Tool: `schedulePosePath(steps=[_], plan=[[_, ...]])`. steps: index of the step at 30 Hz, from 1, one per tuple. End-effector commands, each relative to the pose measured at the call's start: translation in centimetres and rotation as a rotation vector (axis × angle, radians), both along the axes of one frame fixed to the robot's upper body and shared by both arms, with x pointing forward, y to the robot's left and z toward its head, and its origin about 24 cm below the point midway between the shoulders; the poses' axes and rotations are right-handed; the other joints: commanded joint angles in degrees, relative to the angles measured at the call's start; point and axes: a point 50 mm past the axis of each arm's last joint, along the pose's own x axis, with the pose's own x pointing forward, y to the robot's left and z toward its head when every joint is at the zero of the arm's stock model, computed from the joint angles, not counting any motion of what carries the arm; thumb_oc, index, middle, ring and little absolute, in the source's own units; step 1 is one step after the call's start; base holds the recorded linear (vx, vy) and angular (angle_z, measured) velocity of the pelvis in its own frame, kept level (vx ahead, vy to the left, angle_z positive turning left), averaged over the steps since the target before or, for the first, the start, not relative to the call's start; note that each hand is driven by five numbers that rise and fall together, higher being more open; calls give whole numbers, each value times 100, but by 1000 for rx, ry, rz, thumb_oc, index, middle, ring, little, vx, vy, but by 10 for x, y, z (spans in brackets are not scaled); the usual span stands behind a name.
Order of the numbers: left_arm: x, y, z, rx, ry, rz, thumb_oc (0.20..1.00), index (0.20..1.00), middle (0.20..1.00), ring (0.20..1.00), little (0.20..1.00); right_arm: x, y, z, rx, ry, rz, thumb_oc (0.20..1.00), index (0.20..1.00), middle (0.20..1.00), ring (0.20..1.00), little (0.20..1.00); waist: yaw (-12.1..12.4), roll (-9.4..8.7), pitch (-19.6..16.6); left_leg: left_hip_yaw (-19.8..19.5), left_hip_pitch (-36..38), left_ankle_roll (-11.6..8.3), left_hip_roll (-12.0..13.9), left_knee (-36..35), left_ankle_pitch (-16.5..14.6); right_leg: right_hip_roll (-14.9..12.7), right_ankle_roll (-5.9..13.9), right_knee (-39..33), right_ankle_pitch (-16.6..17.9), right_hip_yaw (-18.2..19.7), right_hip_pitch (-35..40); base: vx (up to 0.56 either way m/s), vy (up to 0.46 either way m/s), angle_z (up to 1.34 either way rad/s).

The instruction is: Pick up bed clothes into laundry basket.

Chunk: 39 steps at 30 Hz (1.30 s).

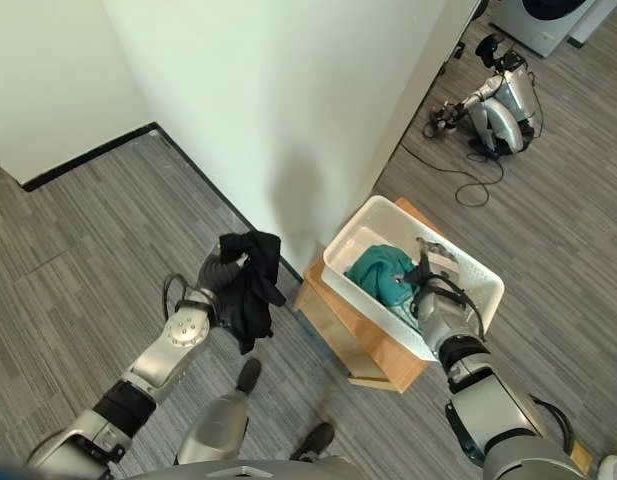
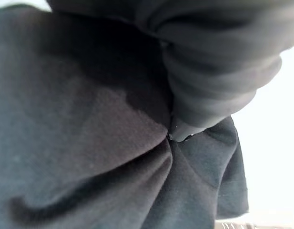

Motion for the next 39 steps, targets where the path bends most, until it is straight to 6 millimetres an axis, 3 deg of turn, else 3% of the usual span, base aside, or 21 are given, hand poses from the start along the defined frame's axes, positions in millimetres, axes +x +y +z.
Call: schedulePosePath(steps=[1,4,7,8,9,12,16,20,23,27,34,39], plan=[[-5,-46,98,-82,-452,-205,200,200,200,200,200,-22,-73,43,-179,-60,-166,1000,1000,1000,1000,1000,-102,279,-283,635,258,-498,439,-177,109,171,327,109,-379,-3,608,0,0,0],[-23,-57,124,-168,-547,-348,200,200,200,200,200,-75,-118,20,-212,122,-346,1000,1000,1000,1000,1000,-133,395,-339,641,328,-508,404,-178,99,108,364,94,-378,-27,688,0,0,0],[-32,-69,134,-278,-531,-487,200,200,200,200,200,-114,-131,-7,-199,275,-434,1000,1000,1000,1000,1000,-202,512,-367,630,393,-516,379,-177,92,61,378,86,-397,-37,756,-1,1,1],[-32,-69,133,-279,-528,-491,200,200,200,200,200,-115,-131,-7,-199,277,-436,1000,1000,1000,1000,1000,-191,515,-368,630,403,-516,380,-178,89,62,379,85,-397,-37,765,-17,33,-1],[-33,-74,138,-332,-513,-549,200,200,200,200,200,-137,-128,-30,-159,375,-464,1000,1000,1000,1000,1000,-269,621,-390,627,450,-523,377,-172,89,12,384,82,-393,-5,791,-27,31,-4],[-39,-76,154,-390,-552,-613,200,200,200,200,200,-170,-119,-62,-102,504,-492,1000,1000,1000,1000,1000,-389,686,-424,680,530,-531,385,-164,78,-44,398,71,-392,59,844,-39,15,-5],[-38,-82,178,-435,-639,-604,200,200,200,200,200,-202,-91,-103,40,604,-526,1000,1000,1000,1000,1000,-563,742,-464,739,609,-544,424,-162,75,-120,413,71,-410,178,874,-19,-12,-15],[-31,-96,185,-442,-644,-583,200,200,200,200,200,-226,-56,-136,159,710,-513,1000,1000,1000,1000,1000,-721,761,-501,798,686,-532,442,-168,68,-123,415,71,-419,231,898,18,-13,-8],[-29,-108,190,-454,-637,-598,200,200,200,200,200,-232,-41,-147,205,734,-500,1000,1000,1000,1000,1000,-828,766,-525,839,730,-519,443,-192,55,-124,423,71,-415,269,886,32,-10,-11],[-32,-119,196,-421,-663,-628,200,200,200,200,200,-223,-23,-155,239,732,-447,1000,1000,1000,1000,1000,-957,803,-540,915,778,-501,460,-202,20,-139,437,71,-412,370,825,30,9,-9],[-33,-120,215,-291,-816,-526,200,200,200,200,200,-204,-4,-158,240,721,-324,1000,1000,1000,1000,1000,-1070,807,-551,1037,784,-469,487,-202,-46,-171,484,71,-358,557,680,33,14,-14],[-25,-118,215,-239,-820,-468,200,200,200,200,200,-193,6,-159,256,706,-270,1000,1000,1000,1000,1000,-1120,755,-523,1097,715,-459,518,-202,-55,-133,481,71,-319,648,549,34,8,-13]])
